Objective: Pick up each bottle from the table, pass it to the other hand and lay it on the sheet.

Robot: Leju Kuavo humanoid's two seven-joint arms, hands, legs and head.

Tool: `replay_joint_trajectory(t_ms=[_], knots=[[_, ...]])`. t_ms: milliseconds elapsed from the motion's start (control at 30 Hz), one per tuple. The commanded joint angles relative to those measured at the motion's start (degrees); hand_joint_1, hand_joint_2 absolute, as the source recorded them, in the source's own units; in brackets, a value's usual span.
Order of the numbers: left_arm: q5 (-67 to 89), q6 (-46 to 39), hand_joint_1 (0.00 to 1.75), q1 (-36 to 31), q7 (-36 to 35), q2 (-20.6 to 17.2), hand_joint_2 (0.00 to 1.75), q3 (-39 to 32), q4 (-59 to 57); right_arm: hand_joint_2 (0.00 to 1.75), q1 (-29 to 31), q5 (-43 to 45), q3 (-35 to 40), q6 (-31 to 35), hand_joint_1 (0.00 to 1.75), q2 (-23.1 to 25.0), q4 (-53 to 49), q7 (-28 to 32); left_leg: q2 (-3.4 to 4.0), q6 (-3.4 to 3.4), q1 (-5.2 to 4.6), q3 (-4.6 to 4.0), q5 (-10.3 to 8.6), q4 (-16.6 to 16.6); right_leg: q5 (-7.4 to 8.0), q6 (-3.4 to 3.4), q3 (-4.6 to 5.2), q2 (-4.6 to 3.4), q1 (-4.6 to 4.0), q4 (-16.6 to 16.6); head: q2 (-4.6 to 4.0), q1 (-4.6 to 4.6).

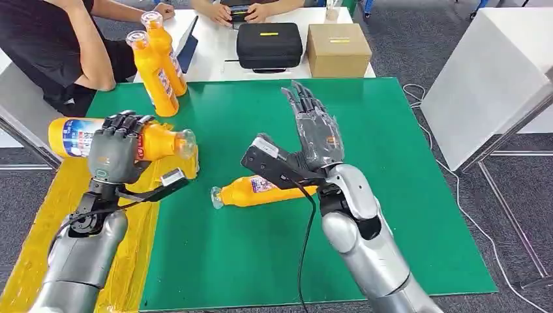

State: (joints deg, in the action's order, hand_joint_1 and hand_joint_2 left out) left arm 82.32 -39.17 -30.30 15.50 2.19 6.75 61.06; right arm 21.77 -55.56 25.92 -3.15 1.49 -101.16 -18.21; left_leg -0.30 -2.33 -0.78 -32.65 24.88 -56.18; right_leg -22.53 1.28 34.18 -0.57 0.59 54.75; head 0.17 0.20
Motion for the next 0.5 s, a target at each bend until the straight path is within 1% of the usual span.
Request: replay_joint_trajectory(t_ms=[33,67,100,133,167,200,233,267,300,333,433,500], knots=[[3.4,-0.8,1.75,2.1,-6.6,-2.5,1.75,1.2,-10.3,0.0,1.6,0.7,-0.1,-1.2,0.0,-1.4,0.9,2.2,0.14,0.14,0.01,0.28,0.1,0.1,-0.06,-0.04,-0.26,-0.08,-0.01,-0.1,0.0,0.02],[3.7,-0.8,1.75,2.6,-7.0,-3.4,1.75,1.2,-10.4,0.0,2.4,0.8,0.2,-1.4,0.0,-1.0,1.6,2.4,0.26,0.22,0.07,0.42,0.18,0.1,-0.09,-0.09,-0.38,-0.19,-0.07,-0.1,0.0,-0.07],[3.8,-0.8,1.75,3.0,-7.9,-3.9,1.75,0.8,-10.5,0.0,3.0,1.0,0.7,-1.8,0.0,-0.9,2.1,2.8,0.32,0.14,0.01,0.27,0.15,0.1,-0.04,-0.05,-0.2,-0.28,0.02,0.0,0.0,-0.02],[4.1,-0.8,1.75,3.5,-8.3,-4.7,1.75,0.6,-10.6,0.0,3.8,1.1,1.1,-2.1,0.0,-0.5,2.8,3.0,0.3,0.23,0.03,0.43,0.21,0.1,-0.12,-0.09,-0.35,-0.23,0.0,0.0,0.0,-0.04],[4.5,-0.8,1.75,4.1,-9.1,-5.5,1.75,0.1,-10.5,0.0,4.7,1.4,1.7,-2.6,0.0,-0.1,3.4,3.3,0.22,0.17,0.03,0.27,0.13,0.0,-0.06,-0.08,-0.21,-0.17,0.01,0.0,0.0,-0.04],[4.5,-0.8,1.75,4.4,-9.6,-5.8,1.75,-0.5,-10.6,0.0,5.2,1.6,2.1,-2.8,0.0,0.1,3.8,3.6,0.35,0.25,0.07,0.41,0.21,0.0,-0.1,-0.12,-0.31,-0.29,-0.03,0.0,0.0,-0.02],[4.5,-0.8,1.75,4.6,-9.8,-6.1,1.75,-0.8,-10.9,0.0,5.6,1.6,2.4,-3.0,0.0,0.3,4.1,3.7,0.4,0.19,0.05,0.28,0.15,0.0,-0.03,-0.09,-0.17,-0.36,-0.01,0.0,0.0,-0.04],[4.8,-0.8,1.75,5.2,-10.0,-6.7,1.75,-1.4,-10.6,0.0,6.4,1.8,2.9,-3.3,0.0,0.7,4.7,3.9,0.29,0.12,0.04,0.15,0.09,0.1,0.0,-0.05,-0.09,-0.27,0.0,0.0,0.0,-0.02],[4.8,-0.8,1.75,5.2,-10.0,-6.7,1.75,-1.4,-10.6,0.0,6.4,1.8,2.9,-3.3,0.0,0.7,4.7,3.9,0.38,0.22,0.1,0.33,0.19,0.0,-0.08,-0.09,-0.25,-0.33,-0.05,0.0,0.0,-0.04],[4.8,-0.8,1.75,5.2,-10.0,-6.7,1.75,-1.4,-10.6,0.0,6.4,1.8,2.9,-3.3,0.0,0.7,4.7,3.9,0.33,0.17,0.08,0.21,0.12,0.0,-0.02,-0.07,-0.13,-0.3,-0.05,0.0,0.0,-0.04],[4.9,-0.8,1.75,5.2,-10.8,-6.7,1.75,-2.0,-11.6,0.0,6.9,2.2,3.4,-3.7,0.0,0.8,5.0,4.3,0.26,0.23,0.14,0.31,0.17,0.0,-0.1,-0.08,-0.28,-0.2,-0.09,0.0,0.0,-0.04],[4.7,-0.8,1.75,5.6,-10.8,-7.0,1.75,-2.5,-11.8,0.0,7.6,2.4,4.0,-4.0,0.0,1.2,5.7,4.6,0.18,0.14,0.1,0.17,0.09,0.0,-0.04,-0.04,-0.14,-0.16,-0.04,0.0,0.0,-0.04]])
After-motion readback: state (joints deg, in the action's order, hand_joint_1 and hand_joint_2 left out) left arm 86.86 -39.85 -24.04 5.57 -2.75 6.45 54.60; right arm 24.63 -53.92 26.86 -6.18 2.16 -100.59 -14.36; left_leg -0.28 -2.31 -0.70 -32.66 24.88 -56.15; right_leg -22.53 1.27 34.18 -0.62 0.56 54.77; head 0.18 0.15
